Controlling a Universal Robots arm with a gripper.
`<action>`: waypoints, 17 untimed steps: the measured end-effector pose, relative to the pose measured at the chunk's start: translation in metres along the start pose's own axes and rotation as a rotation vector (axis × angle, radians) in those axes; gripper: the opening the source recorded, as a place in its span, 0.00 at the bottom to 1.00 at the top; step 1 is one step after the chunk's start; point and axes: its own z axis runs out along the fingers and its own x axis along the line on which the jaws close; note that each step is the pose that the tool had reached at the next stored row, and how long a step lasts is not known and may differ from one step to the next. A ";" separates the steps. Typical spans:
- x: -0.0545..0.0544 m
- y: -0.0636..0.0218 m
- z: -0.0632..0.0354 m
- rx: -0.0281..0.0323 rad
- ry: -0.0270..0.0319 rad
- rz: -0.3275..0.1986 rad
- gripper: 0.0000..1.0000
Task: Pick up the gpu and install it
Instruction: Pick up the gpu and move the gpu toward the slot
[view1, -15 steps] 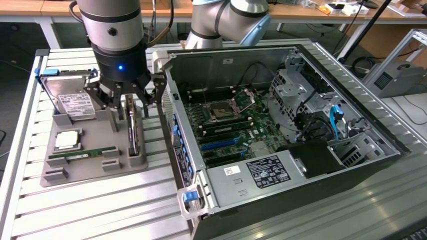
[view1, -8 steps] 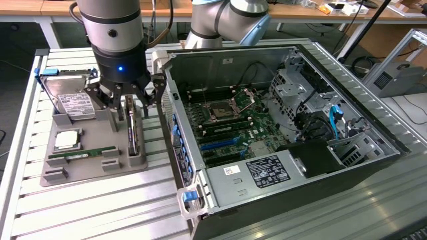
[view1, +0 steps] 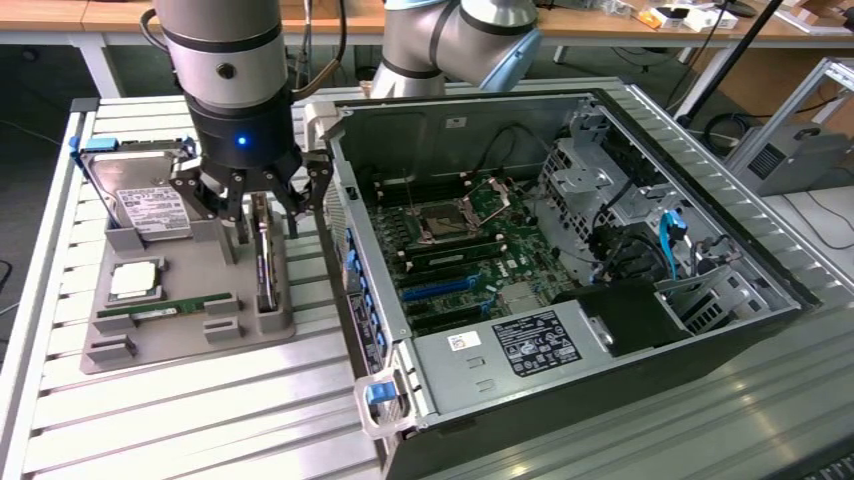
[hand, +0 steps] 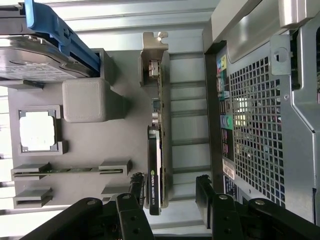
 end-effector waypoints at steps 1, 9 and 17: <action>0.000 0.0000 0.0003 0.0002 0.0000 0.000 0.54; 0.000 -0.0001 0.0027 0.0023 -0.0002 0.000 0.54; 0.000 -0.0001 0.0050 0.0033 -0.0003 0.000 0.54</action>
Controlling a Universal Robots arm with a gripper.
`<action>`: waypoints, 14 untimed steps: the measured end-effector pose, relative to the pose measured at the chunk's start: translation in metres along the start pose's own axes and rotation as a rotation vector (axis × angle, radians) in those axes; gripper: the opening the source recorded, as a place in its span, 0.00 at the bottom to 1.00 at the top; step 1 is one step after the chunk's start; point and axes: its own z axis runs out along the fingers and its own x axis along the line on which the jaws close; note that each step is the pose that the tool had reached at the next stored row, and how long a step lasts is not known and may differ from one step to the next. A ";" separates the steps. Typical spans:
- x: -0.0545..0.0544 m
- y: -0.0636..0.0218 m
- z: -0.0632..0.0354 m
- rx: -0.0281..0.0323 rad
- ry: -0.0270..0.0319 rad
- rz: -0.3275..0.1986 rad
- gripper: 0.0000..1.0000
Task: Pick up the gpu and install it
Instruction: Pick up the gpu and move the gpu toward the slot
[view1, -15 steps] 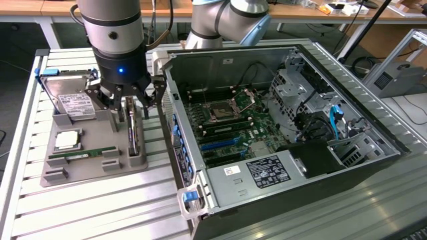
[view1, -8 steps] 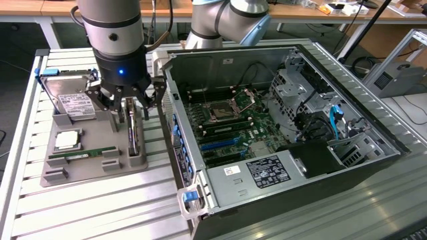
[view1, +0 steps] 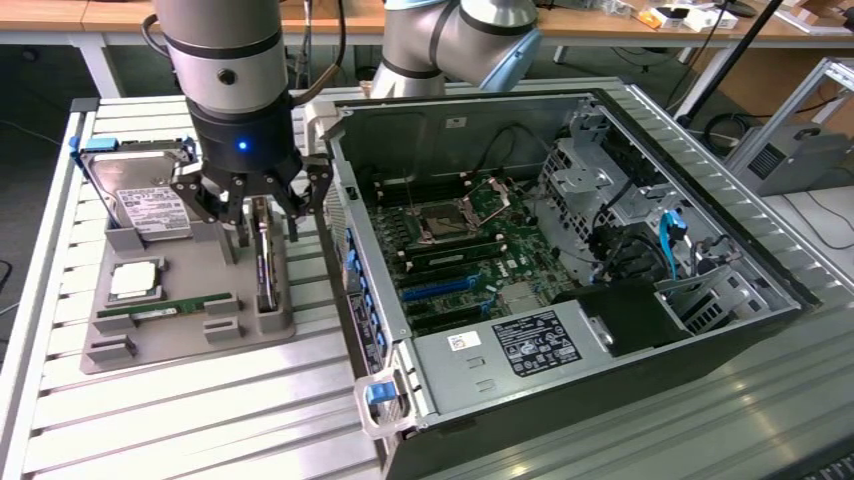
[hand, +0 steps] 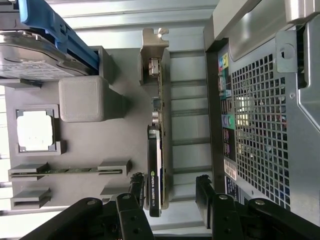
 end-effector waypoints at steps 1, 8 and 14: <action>0.000 0.0000 0.0003 0.0002 -0.0001 0.000 0.54; 0.000 0.0000 0.0023 0.0017 -0.0001 0.000 0.54; 0.000 -0.0001 0.0040 0.0030 -0.0003 0.000 0.54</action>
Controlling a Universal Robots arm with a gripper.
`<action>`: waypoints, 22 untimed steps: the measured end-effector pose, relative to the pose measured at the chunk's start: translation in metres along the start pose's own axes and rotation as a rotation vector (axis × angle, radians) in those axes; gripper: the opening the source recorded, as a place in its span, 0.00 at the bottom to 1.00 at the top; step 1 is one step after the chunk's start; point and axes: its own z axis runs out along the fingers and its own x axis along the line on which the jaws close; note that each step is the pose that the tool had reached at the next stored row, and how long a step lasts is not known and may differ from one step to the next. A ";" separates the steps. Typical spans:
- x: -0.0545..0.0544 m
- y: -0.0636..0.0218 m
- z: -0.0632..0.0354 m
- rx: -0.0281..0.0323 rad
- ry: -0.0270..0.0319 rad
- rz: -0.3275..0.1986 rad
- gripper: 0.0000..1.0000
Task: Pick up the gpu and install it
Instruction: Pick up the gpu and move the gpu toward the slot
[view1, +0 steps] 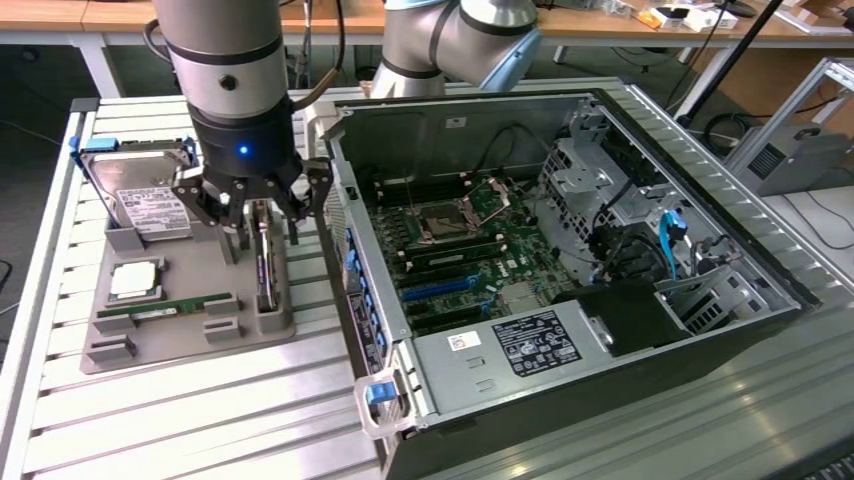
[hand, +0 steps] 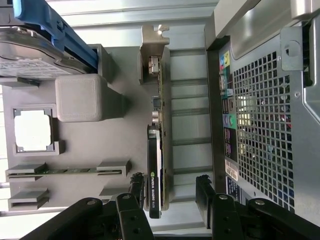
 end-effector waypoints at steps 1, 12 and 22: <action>0.000 0.0000 0.0003 0.0001 -0.0001 0.000 0.54; 0.000 0.0000 0.0047 0.0051 -0.0004 0.000 0.54; 0.000 0.0000 0.0085 0.0096 -0.0008 0.000 0.54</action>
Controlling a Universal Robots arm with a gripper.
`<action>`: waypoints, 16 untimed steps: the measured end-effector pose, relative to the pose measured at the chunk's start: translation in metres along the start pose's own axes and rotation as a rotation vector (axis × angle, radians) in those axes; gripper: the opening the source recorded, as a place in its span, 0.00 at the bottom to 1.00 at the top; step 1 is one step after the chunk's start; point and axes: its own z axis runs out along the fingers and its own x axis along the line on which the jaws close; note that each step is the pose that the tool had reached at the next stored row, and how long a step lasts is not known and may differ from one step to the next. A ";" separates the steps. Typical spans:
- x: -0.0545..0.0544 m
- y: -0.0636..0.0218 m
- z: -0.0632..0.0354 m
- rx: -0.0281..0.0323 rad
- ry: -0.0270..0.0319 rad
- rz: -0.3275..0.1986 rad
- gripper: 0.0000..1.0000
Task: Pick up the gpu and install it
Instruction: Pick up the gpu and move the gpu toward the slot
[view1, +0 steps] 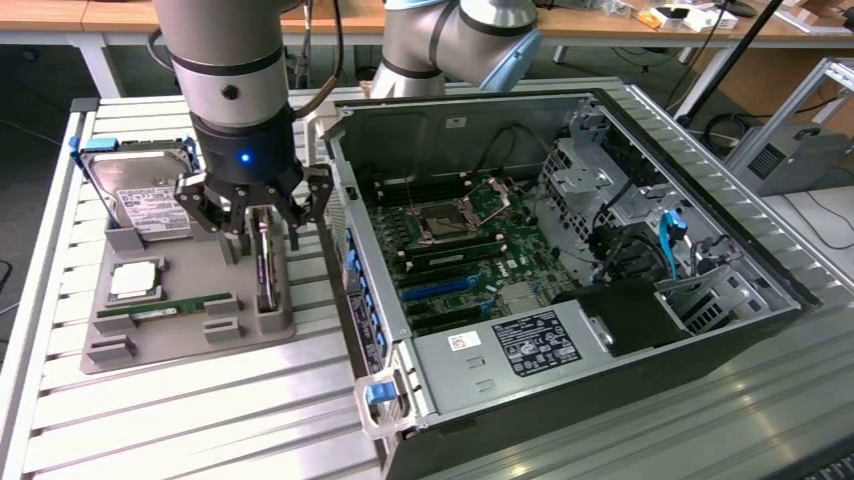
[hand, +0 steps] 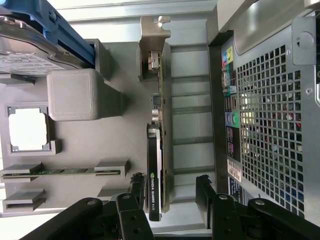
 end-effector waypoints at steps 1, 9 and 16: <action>0.000 0.0000 0.0004 0.0004 0.0000 0.000 0.54; 0.000 0.0000 0.0036 0.0024 -0.0002 0.000 0.54; 0.000 0.0000 0.0067 0.0048 -0.0003 0.000 0.54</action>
